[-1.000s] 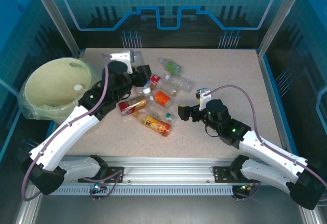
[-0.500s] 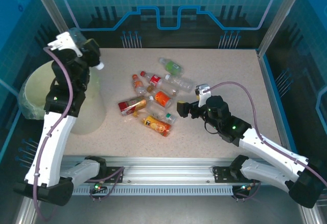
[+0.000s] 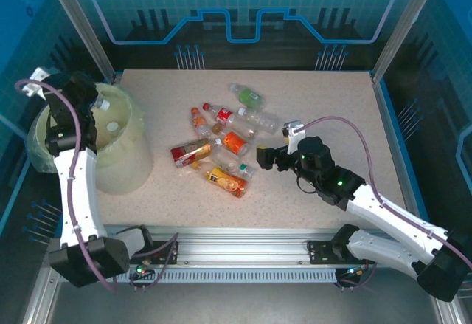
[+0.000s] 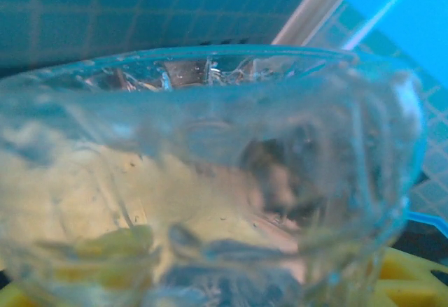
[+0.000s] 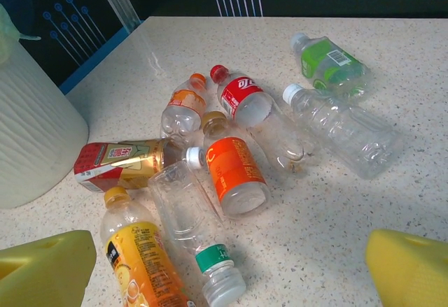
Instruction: Put the plastic bottles in the bin
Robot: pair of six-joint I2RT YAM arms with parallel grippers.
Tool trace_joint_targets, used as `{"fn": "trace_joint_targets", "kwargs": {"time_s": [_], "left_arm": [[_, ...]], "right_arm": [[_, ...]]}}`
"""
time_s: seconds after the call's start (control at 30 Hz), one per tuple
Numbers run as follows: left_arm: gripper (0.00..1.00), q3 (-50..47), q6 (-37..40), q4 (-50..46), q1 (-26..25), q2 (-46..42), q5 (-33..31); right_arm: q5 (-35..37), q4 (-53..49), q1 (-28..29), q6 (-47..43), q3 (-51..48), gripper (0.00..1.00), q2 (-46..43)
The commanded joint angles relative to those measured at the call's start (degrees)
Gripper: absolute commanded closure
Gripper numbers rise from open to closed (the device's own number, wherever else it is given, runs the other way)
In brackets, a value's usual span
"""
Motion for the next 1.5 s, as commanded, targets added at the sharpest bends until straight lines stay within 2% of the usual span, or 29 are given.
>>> {"fn": "trace_joint_targets", "kwargs": {"time_s": [0.0,0.1,0.3,0.6,0.7,0.93,1.03,1.13,1.2,1.33,1.47], "left_arm": [[0.52,-2.3,-10.3,0.2,3.6,0.1,4.6],[0.46,-4.0,-14.9,0.5,5.1,1.4,5.4],[0.46,-6.2,-21.2,2.7,5.4,3.6,3.3],[0.22,-0.8,-28.9,-5.5,5.4,6.8,1.4],[0.12,-0.7,-28.8,-5.8,5.4,6.0,1.4],[0.06,-0.1,-29.0,-6.4,5.4,3.4,3.0],[0.01,-0.2,-28.7,-5.5,5.4,1.8,5.6],[0.01,-2.7,-26.3,2.1,5.2,-0.6,13.1],[0.01,-2.4,-24.3,3.9,4.7,-1.8,15.9],[0.01,1.7,-19.0,1.4,2.3,-3.1,16.8],[0.01,5.7,-13.5,-0.8,-2.1,-3.9,16.6]], "right_arm": [[1.0,-1.1,-0.6,1.2,-0.5,0.0,-2.7],[2.0,-0.9,-0.6,1.5,-1.3,0.0,-3.9],[2.2,-1.7,-0.6,2.5,-1.4,0.0,-5.0],[2.6,-1.3,-0.6,3.1,-1.9,0.0,-5.1],[2.5,-1.2,-0.6,3.1,-1.9,0.0,-4.8],[2.2,-0.8,-0.6,3.4,-1.9,0.0,-3.8],[1.5,-0.6,-0.5,3.5,-1.9,0.0,-3.0],[0.6,-0.6,-0.6,3.5,-1.9,0.0,-2.1],[0.0,-0.7,-0.5,3.5,-2.0,0.0,-1.5],[-0.3,-0.5,-0.6,3.5,-2.5,0.0,-0.6],[-0.8,0.3,-0.6,4.4,-3.6,0.0,0.6]]}}
